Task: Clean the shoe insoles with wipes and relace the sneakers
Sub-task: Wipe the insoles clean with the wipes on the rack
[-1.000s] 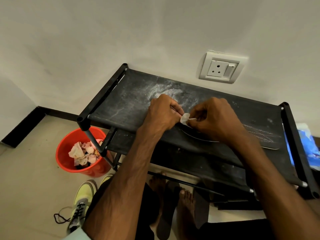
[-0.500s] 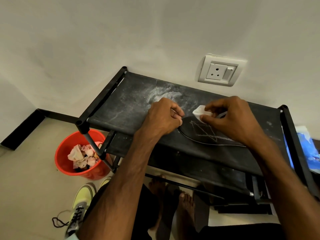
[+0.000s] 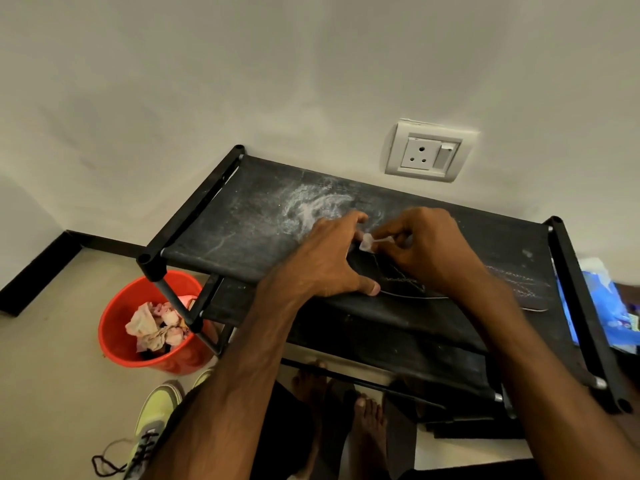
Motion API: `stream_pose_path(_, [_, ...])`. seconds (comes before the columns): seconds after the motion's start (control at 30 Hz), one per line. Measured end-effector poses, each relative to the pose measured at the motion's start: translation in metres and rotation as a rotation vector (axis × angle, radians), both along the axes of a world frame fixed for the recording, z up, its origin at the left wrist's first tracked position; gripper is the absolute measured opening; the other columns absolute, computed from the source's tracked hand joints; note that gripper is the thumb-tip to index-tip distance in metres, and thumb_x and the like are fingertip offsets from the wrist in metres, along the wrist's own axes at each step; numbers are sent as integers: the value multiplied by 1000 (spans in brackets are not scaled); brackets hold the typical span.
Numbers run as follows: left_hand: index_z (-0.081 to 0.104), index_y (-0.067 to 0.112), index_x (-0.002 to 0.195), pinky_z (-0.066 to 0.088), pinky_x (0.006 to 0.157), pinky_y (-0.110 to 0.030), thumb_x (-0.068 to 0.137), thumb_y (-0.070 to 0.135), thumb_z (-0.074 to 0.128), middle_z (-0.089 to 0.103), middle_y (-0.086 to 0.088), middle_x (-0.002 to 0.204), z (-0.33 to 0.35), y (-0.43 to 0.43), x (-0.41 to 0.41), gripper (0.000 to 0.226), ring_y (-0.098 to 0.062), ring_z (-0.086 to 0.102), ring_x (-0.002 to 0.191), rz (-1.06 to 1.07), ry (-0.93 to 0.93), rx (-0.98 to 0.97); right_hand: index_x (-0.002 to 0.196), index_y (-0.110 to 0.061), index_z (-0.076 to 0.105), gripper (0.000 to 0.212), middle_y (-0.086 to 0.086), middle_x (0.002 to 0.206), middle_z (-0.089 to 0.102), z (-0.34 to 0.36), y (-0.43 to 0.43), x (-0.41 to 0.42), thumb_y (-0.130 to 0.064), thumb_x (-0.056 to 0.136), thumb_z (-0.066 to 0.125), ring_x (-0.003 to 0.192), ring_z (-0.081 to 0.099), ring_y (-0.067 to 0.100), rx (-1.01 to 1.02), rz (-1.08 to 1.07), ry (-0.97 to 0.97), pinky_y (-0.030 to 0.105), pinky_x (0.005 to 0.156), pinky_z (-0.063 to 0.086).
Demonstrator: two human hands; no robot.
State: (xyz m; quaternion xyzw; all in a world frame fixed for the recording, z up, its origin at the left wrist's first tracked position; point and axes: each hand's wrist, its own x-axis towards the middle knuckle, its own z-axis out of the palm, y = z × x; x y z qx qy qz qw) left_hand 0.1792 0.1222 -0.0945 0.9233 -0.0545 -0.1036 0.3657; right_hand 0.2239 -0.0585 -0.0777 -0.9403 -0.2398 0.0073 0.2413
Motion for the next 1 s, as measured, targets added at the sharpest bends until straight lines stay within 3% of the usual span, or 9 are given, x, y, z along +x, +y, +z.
stream_pose_path(0.1, [25,24,155,40,112,-46,63,42,93,54,8,139,-2,1,-1,116,-19,40,135,9,-2,-14,109,-30,79,22,-1,97,76,-1,3,1,-20,90,73,67,55,-1,-48,20,6,23,70,50])
stream_pose_path(0.27, [24,23,156,36,112,-41,65,40,93,57,14,135,-2,-1,-1,115,-18,35,137,11,-7,6,106,-31,80,23,-13,87,71,8,-1,-4,-17,88,77,68,60,-2,-143,99,84,15,64,47])
stream_pose_path(0.43, [24,22,156,33,112,-40,66,40,92,56,11,137,-2,-1,1,114,-17,32,139,24,1,5,108,-26,79,22,0,101,76,-1,4,1,-16,90,74,79,64,7,-87,9,-32,35,76,61])
stream_pose_path(0.57, [25,22,155,32,116,-47,65,40,93,58,12,136,-1,-1,0,114,-19,32,141,28,0,18,107,-26,80,21,-5,96,73,1,4,1,-15,90,74,66,54,0,-98,22,-14,20,64,48])
stream_pose_path(0.73, [28,21,154,34,114,-46,64,40,93,58,14,134,-3,-1,0,113,-18,34,138,24,-6,22,106,-31,79,22,-16,84,64,15,-5,-7,-18,89,77,69,58,0,-172,98,111,14,62,44])
stream_pose_path(0.9, [29,22,153,36,113,-46,64,41,93,57,12,136,-4,-1,2,111,-18,34,138,18,-1,20,106,-23,80,20,-2,98,76,5,4,-3,-13,90,72,70,58,1,-101,41,-34,24,70,55])
stream_pose_path(1.0, [32,24,151,36,113,-47,62,41,93,59,14,132,-6,-1,3,109,-18,35,137,19,-2,10,105,-27,80,21,-5,92,73,7,3,-4,-13,90,73,68,59,2,-113,78,0,27,67,57])
